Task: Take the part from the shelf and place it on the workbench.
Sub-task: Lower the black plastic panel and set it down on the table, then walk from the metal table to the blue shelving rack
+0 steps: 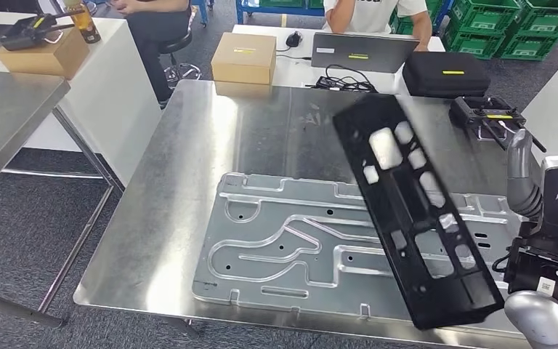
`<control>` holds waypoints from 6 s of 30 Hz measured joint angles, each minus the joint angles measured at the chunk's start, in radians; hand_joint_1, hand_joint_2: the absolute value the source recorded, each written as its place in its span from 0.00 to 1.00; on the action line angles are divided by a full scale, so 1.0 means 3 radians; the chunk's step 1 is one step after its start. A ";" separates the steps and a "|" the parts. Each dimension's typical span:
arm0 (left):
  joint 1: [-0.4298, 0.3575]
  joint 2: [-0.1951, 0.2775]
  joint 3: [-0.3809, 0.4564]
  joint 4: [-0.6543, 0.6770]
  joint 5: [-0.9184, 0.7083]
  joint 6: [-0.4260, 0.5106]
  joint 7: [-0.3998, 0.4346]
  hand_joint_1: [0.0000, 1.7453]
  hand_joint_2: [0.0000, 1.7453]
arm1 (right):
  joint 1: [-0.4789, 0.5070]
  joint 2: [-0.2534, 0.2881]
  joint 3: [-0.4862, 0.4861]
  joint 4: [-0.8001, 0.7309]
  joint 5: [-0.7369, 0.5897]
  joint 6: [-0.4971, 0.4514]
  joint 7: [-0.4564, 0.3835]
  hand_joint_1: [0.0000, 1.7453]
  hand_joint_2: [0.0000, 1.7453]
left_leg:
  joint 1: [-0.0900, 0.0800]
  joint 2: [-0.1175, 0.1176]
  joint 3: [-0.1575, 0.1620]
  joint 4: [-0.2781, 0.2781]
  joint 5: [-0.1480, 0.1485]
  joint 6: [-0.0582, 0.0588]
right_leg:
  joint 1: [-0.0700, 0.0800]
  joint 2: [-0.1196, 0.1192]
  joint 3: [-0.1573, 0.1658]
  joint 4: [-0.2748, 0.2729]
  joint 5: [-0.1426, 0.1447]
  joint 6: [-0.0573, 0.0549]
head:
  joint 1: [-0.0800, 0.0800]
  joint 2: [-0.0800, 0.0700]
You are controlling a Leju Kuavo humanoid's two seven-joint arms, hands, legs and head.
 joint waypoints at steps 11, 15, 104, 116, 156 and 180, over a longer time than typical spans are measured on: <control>0.0013 0.0007 0.0003 0.0000 0.0053 -0.0279 0.0056 0.00 0.00 | -0.0001 0.0000 0.0000 0.0000 -0.0058 0.0000 -0.0108 0.00 0.00 | 0.0027 -0.0001 0.0001 -0.0001 0.0015 -0.0019 | 0.0027 -0.0001 -0.0004 0.0015 0.0009 -0.0017 | 0.0001 0.0000; 0.0016 0.0007 0.0005 0.0000 0.0062 -0.0306 0.0055 0.00 0.00 | 0.0008 0.0001 -0.0001 0.0000 -0.0056 0.0000 -0.0122 0.00 0.00 | 0.0029 -0.0001 0.0001 -0.0001 0.0015 -0.0020 | 0.0029 -0.0001 -0.0005 0.0016 0.0008 -0.0018 | 0.0001 0.0000; 0.0123 0.0151 0.0051 0.0013 0.0287 0.0021 0.0671 0.00 0.00 | 0.0696 0.1299 0.1076 0.0270 -0.1539 0.0039 -0.2277 0.00 0.00 | 0.0045 0.0065 -0.0409 0.0639 -0.0282 -0.0183 | 0.0016 -0.0130 -0.0083 0.0072 0.0086 -0.0198 | 0.0048 0.0000; 0.0134 0.0148 0.0074 0.0015 0.0303 0.0061 0.0952 0.00 0.00 | 0.0744 0.1295 0.1104 0.0278 -0.1642 0.0130 -0.2303 0.00 0.00 | 0.0101 0.0149 0.0182 -0.0050 -0.0102 -0.0128 | -0.0044 -0.0279 -0.0213 0.0158 0.0110 0.0014 | 0.0080 0.0000; 0.0121 0.0109 0.0048 0.0017 0.0089 0.0213 0.1037 0.00 0.00 | 0.1416 0.1129 0.0642 0.0111 -0.2092 0.0058 -0.2644 0.00 0.00 | 0.0051 -0.0263 0.0112 0.0004 -0.0073 -0.0031 | -0.0005 0.0130 -0.0461 0.0494 0.0084 -0.0037 | 0.0103 0.0000; 0.0098 0.0145 -0.0031 0.0017 0.0046 0.0224 0.1552 0.00 1.00 | 0.1656 0.1107 0.0551 0.0283 -0.2123 0.0470 -0.2594 0.00 0.00 | 0.0069 0.0171 0.0085 0.0023 -0.0123 -0.0121 | 0.0003 -0.0352 -0.0296 0.0287 0.0026 -0.0034 | 0.0100 0.0000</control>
